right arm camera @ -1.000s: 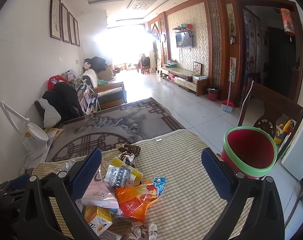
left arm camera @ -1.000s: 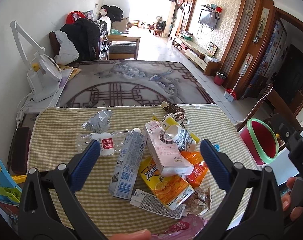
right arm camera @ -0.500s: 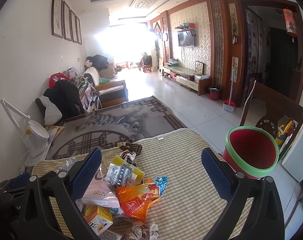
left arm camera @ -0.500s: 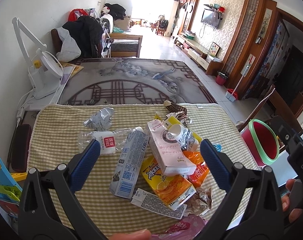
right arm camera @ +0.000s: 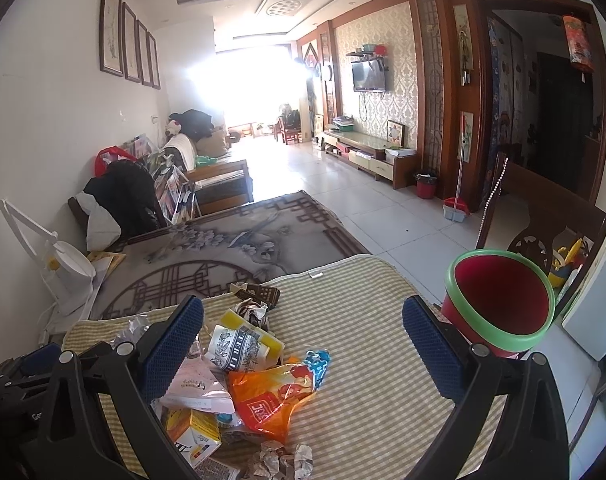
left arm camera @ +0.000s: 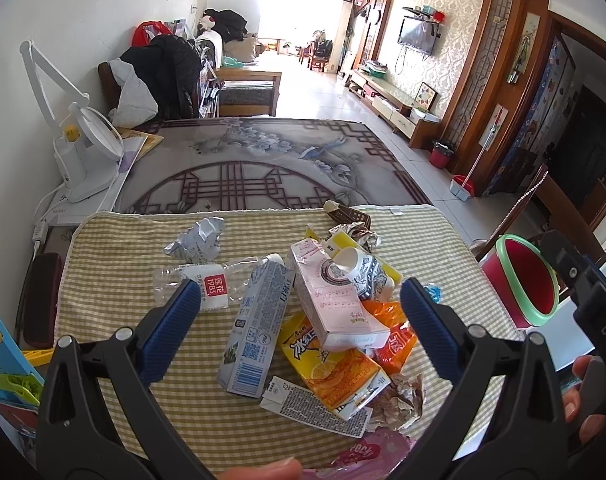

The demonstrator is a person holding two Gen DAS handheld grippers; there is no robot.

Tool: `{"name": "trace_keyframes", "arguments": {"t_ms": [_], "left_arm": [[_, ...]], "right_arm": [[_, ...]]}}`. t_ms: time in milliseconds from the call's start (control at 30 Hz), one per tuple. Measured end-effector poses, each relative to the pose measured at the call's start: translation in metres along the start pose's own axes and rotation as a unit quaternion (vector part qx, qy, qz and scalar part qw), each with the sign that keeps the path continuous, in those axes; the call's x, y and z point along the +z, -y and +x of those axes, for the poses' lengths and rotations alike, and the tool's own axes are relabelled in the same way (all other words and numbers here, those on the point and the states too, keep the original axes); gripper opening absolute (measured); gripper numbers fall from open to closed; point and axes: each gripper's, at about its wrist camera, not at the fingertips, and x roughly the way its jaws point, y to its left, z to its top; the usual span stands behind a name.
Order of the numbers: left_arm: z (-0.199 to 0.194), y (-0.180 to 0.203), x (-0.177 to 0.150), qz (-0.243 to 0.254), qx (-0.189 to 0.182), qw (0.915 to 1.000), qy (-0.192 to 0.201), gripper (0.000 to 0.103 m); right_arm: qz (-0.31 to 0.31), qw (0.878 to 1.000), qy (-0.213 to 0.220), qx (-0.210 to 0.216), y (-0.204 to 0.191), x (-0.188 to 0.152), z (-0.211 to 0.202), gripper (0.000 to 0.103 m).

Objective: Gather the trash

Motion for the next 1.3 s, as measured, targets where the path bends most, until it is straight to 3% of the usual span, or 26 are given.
{"name": "trace_keyframes", "arguments": {"t_ms": [467, 633, 733, 867, 967, 1033, 1133, 1233, 1300], "left_arm": [[-0.004, -0.001, -0.001, 0.004, 0.014, 0.9998, 0.012, 0.098], [-0.002, -0.028, 0.001, -0.031, 0.038, 0.9986, 0.02, 0.098], [-0.002, -0.046, 0.0, -0.044, 0.075, 0.9957, 0.031, 0.098], [-0.001, -0.07, -0.001, -0.061, 0.119, 0.9907, 0.024, 0.098], [-0.001, -0.079, -0.004, -0.064, 0.105, 0.9923, 0.018, 0.098], [0.0, -0.084, -0.006, -0.071, 0.104, 0.992, 0.008, 0.098], [0.005, -0.087, -0.009, -0.065, 0.092, 0.9936, -0.006, 0.098], [0.016, -0.085, -0.016, -0.049, 0.09, 0.9944, -0.023, 0.098], [0.027, -0.085, -0.021, -0.047, 0.077, 0.9951, -0.042, 0.098]], "right_arm": [[-0.003, 1.0, -0.017, 0.004, 0.005, -0.007, 0.004, 0.096], [-0.051, 0.995, -0.063, 0.059, -0.005, -0.019, 0.013, 0.096], [-0.087, 0.988, -0.089, 0.095, -0.02, -0.033, 0.018, 0.096], [-0.106, 0.967, -0.171, 0.157, -0.046, -0.06, 0.045, 0.096], [-0.033, 0.938, -0.258, 0.227, -0.049, -0.085, 0.071, 0.095], [0.022, 0.914, -0.316, 0.252, -0.052, -0.102, 0.091, 0.091], [0.082, 0.898, -0.351, 0.254, -0.048, -0.114, 0.106, 0.077], [0.111, 0.882, -0.373, 0.267, -0.049, -0.12, 0.114, 0.044], [0.126, 0.876, -0.379, 0.271, -0.046, -0.119, 0.119, 0.039]]}}
